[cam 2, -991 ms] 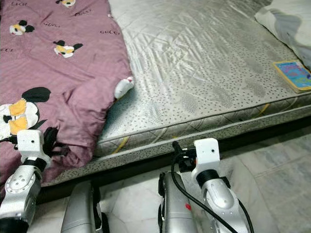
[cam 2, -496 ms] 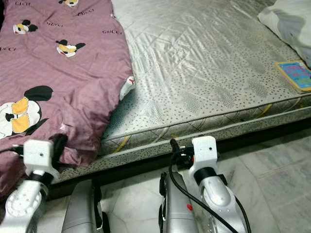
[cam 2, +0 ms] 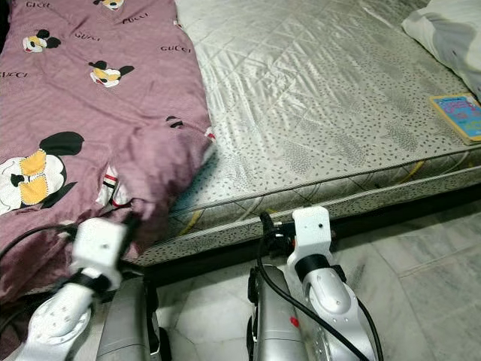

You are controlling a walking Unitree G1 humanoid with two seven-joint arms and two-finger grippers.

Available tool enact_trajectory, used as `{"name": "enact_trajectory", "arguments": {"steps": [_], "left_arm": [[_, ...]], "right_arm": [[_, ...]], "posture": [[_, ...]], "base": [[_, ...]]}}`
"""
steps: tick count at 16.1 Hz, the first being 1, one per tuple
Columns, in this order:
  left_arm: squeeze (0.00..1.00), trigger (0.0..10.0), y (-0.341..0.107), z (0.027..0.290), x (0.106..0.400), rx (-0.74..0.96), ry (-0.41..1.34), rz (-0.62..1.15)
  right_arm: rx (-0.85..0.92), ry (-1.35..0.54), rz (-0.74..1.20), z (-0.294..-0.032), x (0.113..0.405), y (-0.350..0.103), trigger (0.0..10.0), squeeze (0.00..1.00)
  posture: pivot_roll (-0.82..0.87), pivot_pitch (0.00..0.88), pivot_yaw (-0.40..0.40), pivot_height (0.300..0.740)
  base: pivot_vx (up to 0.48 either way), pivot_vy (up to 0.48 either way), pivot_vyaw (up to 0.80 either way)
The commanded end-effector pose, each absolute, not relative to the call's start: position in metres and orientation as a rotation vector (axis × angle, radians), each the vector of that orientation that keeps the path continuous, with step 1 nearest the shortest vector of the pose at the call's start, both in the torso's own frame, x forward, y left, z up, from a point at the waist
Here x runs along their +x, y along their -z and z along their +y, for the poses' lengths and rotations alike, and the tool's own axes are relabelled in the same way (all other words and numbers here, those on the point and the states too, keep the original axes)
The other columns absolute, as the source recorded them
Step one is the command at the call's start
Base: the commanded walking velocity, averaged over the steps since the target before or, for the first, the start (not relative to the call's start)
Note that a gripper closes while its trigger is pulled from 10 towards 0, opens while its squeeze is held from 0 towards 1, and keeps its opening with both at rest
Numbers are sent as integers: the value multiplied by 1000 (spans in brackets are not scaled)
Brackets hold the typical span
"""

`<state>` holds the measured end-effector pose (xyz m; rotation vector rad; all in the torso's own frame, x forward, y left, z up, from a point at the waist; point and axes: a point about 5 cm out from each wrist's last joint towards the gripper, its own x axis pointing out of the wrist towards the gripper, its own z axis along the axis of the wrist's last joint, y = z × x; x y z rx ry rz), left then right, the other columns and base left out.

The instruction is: Clean up the room

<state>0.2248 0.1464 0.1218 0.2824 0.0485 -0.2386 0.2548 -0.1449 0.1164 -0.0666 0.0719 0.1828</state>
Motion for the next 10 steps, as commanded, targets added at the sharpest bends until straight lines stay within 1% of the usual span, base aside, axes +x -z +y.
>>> {"name": "enact_trajectory", "arguments": {"steps": [1, 2, 4, 5, 6, 7, 8, 10], "left_arm": [[0, 824, -118, 143, 221, 290, 262, 100], [0, 1255, -117, 137, 224, 267, 270, 127], [0, 1373, -117, 118, 230, 244, 359, 175], [0, 1255, -117, 114, 230, 243, 382, 183], [0, 196, -120, 100, 230, 230, 467, 181], [0, 196, -123, 89, 230, 225, 521, 178], [0, 0, -125, 82, 232, 201, 535, 178], [0, 0, -128, 63, 239, 197, 607, 166]], "right_arm": [[-64, -178, 95, -144, 254, -110, 10000, 0], [-64, -176, 94, -143, 255, -110, 10000, 0], [-66, -172, 91, -142, 256, -110, 10000, 0], [-66, -171, 91, -142, 256, -110, 10000, 0], [-73, -158, 87, -145, 257, -110, 10000, 0], [-80, -143, 83, -147, 259, -111, 10000, 0], [-88, -121, 75, -150, 260, -111, 10000, 0], [-112, -70, 63, -160, 263, -113, 10000, 0]], "posture": [[-1, 174, 7, 557], [1, 172, 6, 557], [-1, 169, 6, 557], [-2, 167, 7, 557], [-1, 165, 8, 557], [-2, 164, 11, 557], [-3, 162, 12, 557], [-13, 157, 17, 557]], "base": [[0, 0, 0], [0, 0, 0], [0, 0, 0], [0, 0, 0], [0, 0, 0], [0, 0, 0], [0, 0, 0], [0, 0, 0]]}}
